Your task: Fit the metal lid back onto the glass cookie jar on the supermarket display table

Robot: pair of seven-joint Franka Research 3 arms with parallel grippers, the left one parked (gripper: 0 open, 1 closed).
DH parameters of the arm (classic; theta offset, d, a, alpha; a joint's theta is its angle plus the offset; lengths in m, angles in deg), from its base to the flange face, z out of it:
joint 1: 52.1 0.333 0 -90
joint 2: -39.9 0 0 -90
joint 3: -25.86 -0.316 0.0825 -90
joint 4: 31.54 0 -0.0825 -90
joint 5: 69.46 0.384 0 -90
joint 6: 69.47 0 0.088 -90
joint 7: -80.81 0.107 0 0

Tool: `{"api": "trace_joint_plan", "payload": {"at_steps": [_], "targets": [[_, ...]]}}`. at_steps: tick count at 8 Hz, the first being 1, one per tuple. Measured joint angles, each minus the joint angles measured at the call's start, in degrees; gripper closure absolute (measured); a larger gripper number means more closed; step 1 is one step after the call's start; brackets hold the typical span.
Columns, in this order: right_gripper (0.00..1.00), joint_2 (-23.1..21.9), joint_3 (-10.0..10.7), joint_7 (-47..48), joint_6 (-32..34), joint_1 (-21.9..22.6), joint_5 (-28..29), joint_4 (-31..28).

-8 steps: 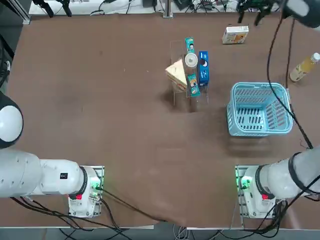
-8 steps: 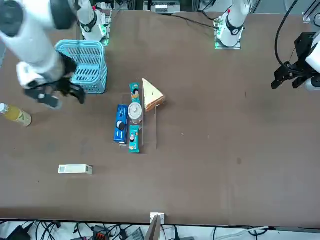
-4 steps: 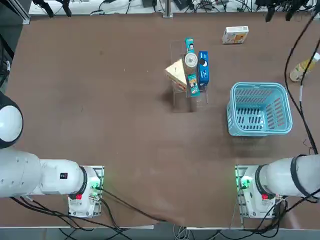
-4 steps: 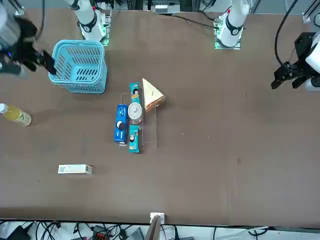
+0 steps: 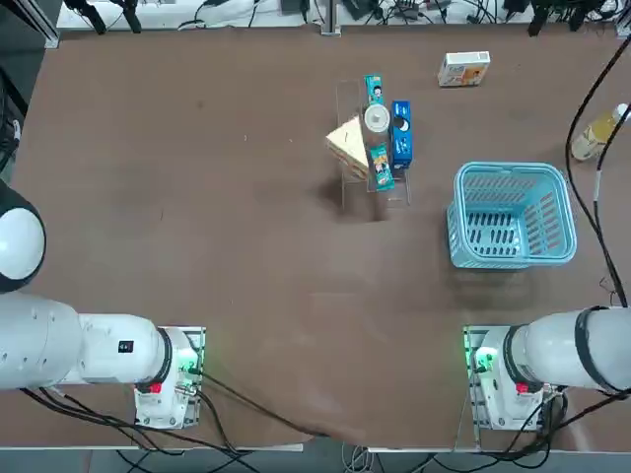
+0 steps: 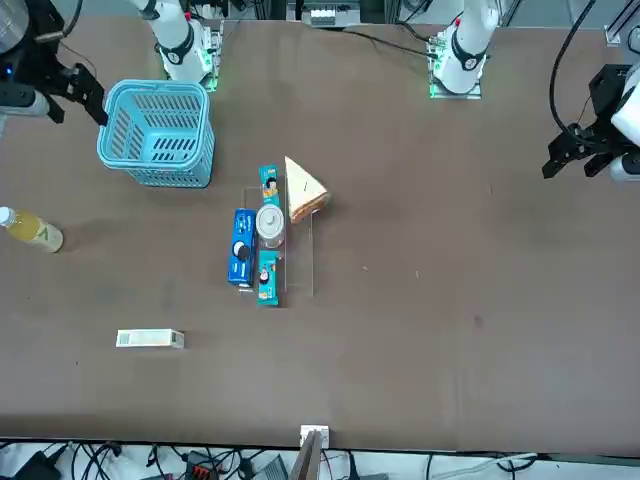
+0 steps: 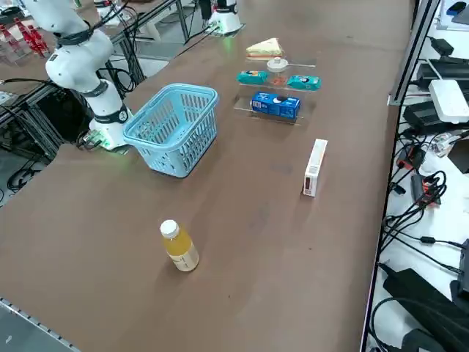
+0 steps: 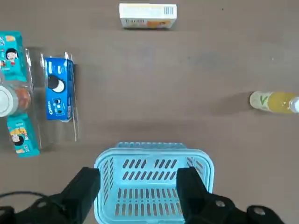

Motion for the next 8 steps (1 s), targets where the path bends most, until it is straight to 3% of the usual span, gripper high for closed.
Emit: {"api": "trace_joint_plan", "payload": {"at_steps": [3,8], "targets": [[0.00,5.8,0.7,-3.8,0.4,-0.2,1.7,5.1],[0.00,6.1,1.9,-4.3,1.1,-0.8,2.0,5.7]]}}
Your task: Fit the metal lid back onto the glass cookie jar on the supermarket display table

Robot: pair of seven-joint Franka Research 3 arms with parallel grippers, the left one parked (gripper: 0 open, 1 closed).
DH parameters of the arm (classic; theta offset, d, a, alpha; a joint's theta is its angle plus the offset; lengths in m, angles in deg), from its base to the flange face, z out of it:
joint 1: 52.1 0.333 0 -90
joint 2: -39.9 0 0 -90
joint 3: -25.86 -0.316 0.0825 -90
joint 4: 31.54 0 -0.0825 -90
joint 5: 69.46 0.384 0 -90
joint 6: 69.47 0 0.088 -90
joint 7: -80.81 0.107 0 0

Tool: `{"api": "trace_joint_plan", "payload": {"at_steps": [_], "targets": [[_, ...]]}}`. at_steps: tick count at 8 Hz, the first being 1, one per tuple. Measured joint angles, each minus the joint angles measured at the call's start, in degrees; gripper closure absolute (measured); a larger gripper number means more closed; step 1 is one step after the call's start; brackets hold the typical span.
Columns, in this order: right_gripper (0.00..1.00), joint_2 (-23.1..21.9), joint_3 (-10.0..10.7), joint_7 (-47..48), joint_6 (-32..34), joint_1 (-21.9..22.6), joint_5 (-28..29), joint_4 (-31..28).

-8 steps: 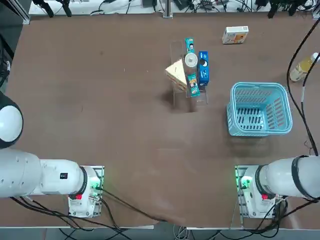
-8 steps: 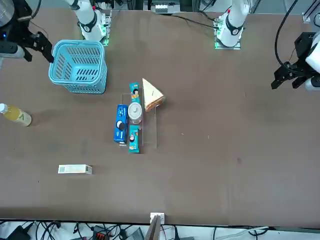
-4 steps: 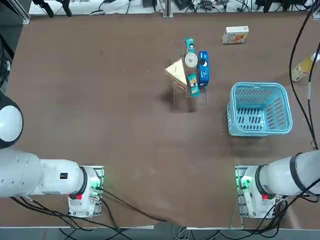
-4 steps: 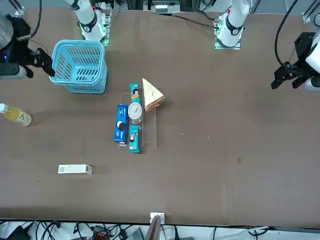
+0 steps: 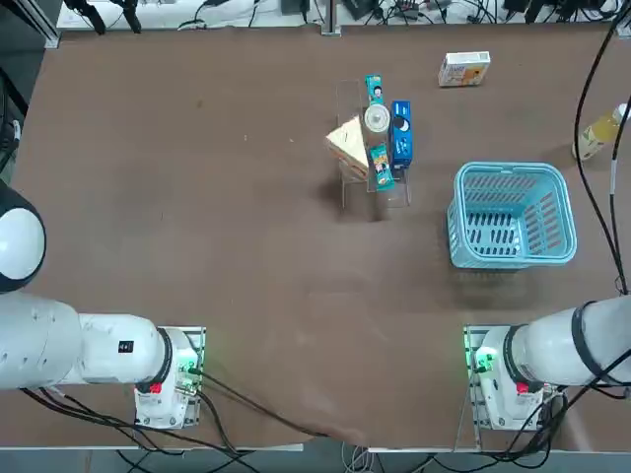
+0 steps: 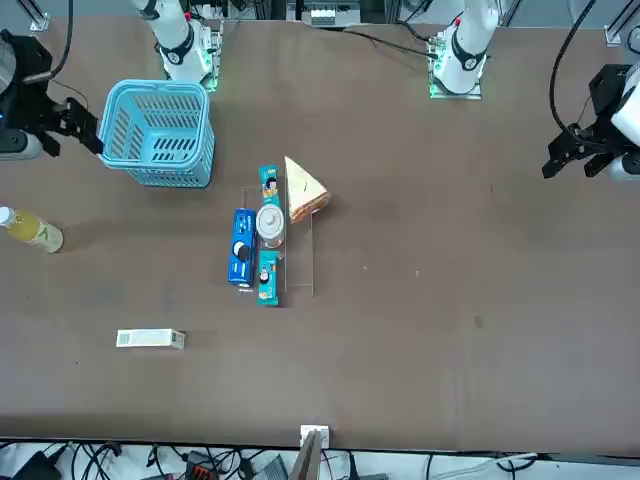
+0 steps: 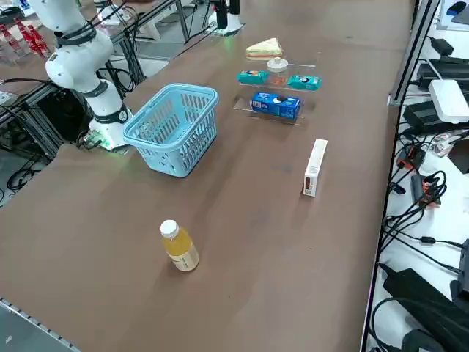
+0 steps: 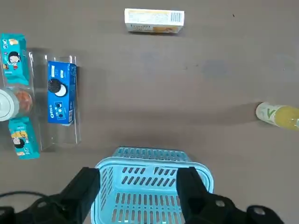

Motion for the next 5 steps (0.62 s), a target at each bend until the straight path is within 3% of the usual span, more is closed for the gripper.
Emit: {"api": "trace_joint_plan", "payload": {"at_steps": [5], "targets": [[0.00,1.5,0.1,0.0,-0.3,-1.6,2.5,0.0]]}}
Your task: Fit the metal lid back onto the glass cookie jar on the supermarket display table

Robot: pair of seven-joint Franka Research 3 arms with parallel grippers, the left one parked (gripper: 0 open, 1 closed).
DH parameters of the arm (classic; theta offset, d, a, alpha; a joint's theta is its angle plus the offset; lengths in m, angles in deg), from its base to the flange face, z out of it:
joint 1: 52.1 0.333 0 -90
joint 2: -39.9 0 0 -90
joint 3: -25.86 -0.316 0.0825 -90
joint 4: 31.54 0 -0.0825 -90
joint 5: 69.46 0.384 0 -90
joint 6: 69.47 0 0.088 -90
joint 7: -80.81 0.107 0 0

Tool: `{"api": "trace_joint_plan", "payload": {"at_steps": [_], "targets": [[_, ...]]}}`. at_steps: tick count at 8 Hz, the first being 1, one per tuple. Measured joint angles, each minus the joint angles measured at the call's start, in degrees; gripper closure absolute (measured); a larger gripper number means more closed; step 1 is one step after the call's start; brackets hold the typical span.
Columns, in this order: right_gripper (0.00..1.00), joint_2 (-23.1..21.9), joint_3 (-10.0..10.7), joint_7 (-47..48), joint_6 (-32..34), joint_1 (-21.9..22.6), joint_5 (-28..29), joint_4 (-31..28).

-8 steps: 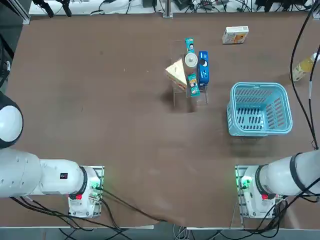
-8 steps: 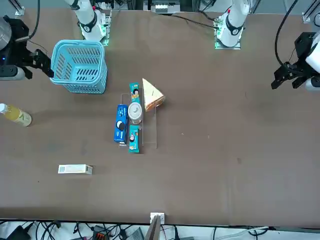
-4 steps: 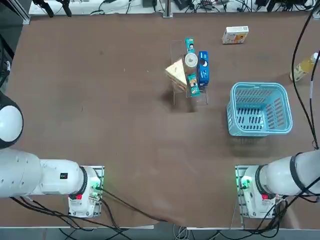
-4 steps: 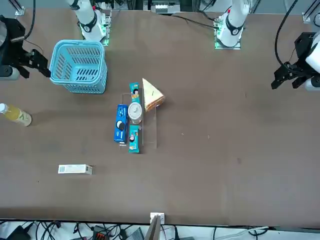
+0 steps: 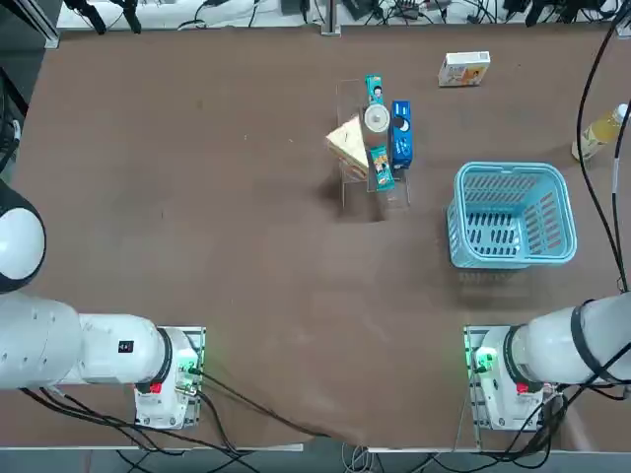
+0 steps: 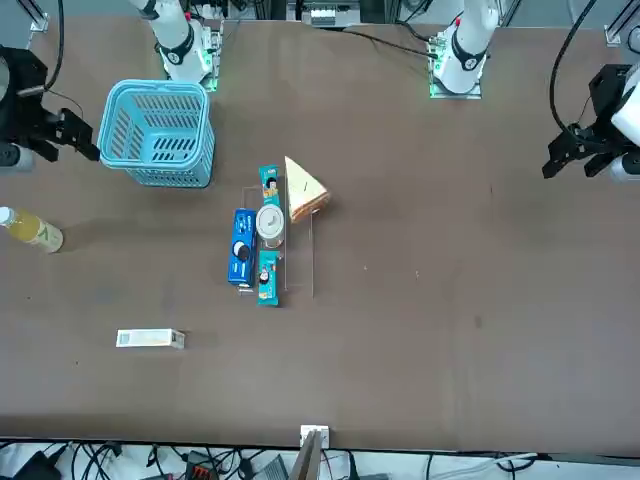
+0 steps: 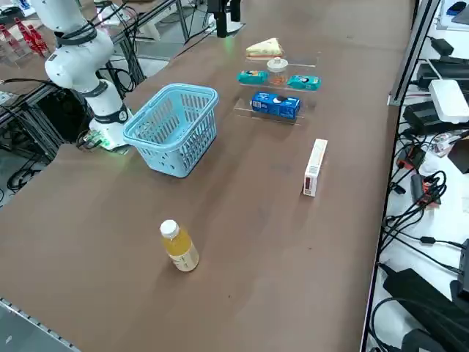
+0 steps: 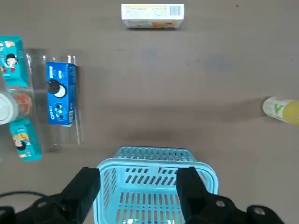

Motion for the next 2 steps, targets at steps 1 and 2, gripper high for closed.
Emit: {"api": "trace_joint_plan", "payload": {"at_steps": [1,2], "targets": [[0.00,0.1,0.0,0.0,-0.3,0.0,0.5,0.0],[0.00,0.2,0.0,0.0,-0.4,0.0,0.6,0.0]]}}
